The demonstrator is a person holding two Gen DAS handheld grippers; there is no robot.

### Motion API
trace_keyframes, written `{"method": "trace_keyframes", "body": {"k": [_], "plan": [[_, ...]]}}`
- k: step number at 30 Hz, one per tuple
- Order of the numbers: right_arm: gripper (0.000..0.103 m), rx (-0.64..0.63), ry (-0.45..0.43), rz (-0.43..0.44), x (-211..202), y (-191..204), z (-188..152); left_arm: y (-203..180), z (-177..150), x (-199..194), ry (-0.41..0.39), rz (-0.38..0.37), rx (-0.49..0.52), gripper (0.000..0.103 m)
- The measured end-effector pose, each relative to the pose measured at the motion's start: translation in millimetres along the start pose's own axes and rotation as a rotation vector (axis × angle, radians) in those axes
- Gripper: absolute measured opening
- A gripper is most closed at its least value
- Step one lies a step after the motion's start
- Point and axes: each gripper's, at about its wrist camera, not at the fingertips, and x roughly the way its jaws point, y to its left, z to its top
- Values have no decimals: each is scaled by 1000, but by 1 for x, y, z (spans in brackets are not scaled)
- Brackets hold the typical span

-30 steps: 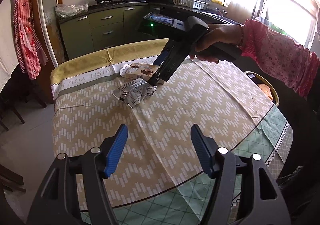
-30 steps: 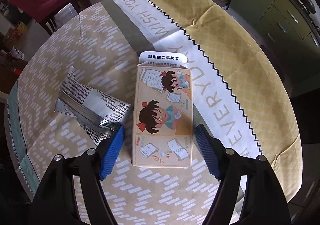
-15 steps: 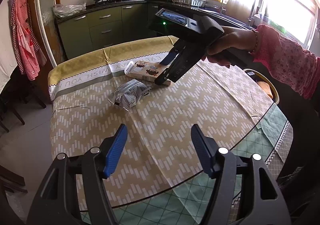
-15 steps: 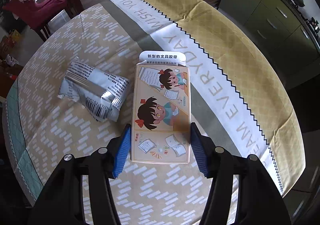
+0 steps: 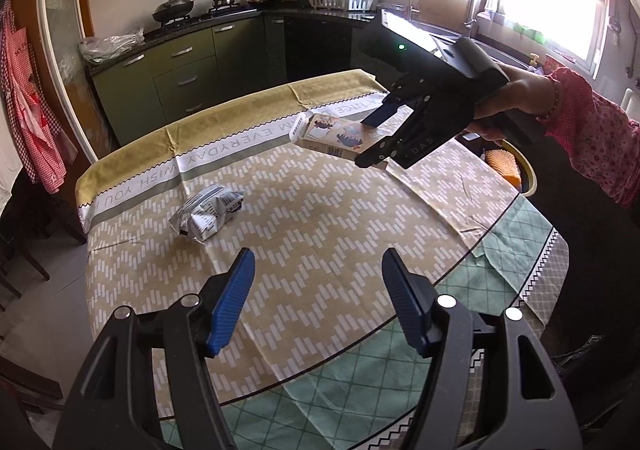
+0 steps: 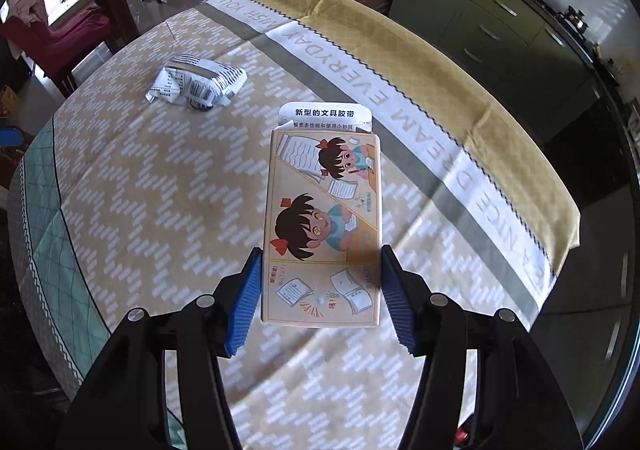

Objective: Collect trash
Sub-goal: 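Carry the cartoon box over the bin and release it with the right gripper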

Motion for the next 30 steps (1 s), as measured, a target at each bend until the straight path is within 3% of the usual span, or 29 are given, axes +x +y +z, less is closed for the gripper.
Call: {"method": "trace_keyframes", "body": {"k": [7, 15, 27, 29, 30], "plan": [[57, 165, 21, -101, -44, -48, -107, -36, 11, 7, -5, -43, 52, 63], [57, 351, 79, -202, -66, -101, -219, -73, 23, 24, 15, -95, 116, 63], [58, 570, 186, -198, -42, -156, -308, -91, 31, 31, 32, -107, 162, 63], [72, 590, 188, -209, -40, -161, -314, -88, 31, 32, 37, -102, 156, 63], [72, 602, 181, -215, -42, -164, -316, -86, 30, 33, 40, -99, 152, 63]]}}
